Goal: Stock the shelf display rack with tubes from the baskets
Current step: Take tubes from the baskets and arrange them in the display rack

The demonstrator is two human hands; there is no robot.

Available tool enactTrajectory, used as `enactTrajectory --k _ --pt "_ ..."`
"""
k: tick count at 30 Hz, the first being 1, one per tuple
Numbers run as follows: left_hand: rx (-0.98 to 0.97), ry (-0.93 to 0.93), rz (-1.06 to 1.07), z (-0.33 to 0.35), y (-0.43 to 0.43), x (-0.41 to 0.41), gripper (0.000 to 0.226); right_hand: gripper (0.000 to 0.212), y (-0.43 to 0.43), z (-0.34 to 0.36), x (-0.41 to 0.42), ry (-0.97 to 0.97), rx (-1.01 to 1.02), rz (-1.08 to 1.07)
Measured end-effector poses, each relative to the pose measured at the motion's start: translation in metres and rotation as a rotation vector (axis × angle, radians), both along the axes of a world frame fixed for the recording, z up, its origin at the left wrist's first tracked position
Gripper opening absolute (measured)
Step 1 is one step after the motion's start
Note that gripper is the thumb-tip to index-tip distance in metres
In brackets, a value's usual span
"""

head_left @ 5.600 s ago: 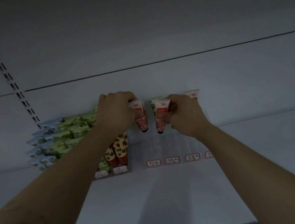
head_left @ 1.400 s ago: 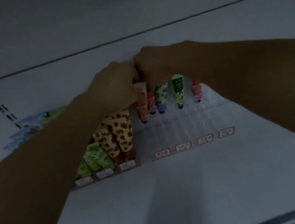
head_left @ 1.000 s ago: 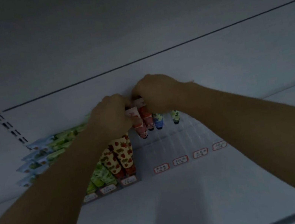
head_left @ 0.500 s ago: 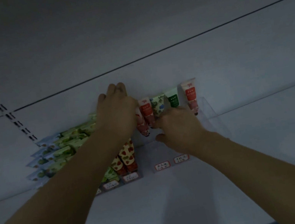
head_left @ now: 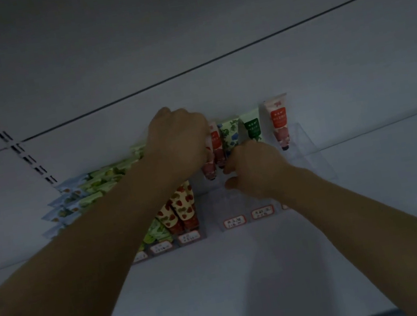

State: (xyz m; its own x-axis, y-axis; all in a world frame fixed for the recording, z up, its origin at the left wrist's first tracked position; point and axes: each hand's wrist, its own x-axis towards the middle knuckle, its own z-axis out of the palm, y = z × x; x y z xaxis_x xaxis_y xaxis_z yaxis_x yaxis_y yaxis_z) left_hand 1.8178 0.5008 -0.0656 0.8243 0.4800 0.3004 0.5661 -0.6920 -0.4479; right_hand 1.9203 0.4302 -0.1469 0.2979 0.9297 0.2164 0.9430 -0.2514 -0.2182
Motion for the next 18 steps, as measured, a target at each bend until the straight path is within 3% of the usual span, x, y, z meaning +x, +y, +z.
enactTrajectory --k 4,9,11,18 --pt "-0.046 -0.076 -0.008 -0.003 -0.008 0.012 0.043 0.033 -0.001 -0.001 0.0 0.018 0.013 0.0" --pt "-0.144 -0.09 -0.021 -0.009 0.011 0.008 0.022 0.034 -0.002 -0.008 0.001 0.036 0.041 0.003" --pt "-0.209 -0.091 -0.04 -0.009 0.016 0.001 0.031 0.034 -0.003 -0.01 0.002 0.024 0.052 0.005" --pt "-0.259 -0.111 -0.137 -0.008 0.028 -0.007 0.032 0.036 -0.004 -0.01 0.004 0.012 0.062 0.03"
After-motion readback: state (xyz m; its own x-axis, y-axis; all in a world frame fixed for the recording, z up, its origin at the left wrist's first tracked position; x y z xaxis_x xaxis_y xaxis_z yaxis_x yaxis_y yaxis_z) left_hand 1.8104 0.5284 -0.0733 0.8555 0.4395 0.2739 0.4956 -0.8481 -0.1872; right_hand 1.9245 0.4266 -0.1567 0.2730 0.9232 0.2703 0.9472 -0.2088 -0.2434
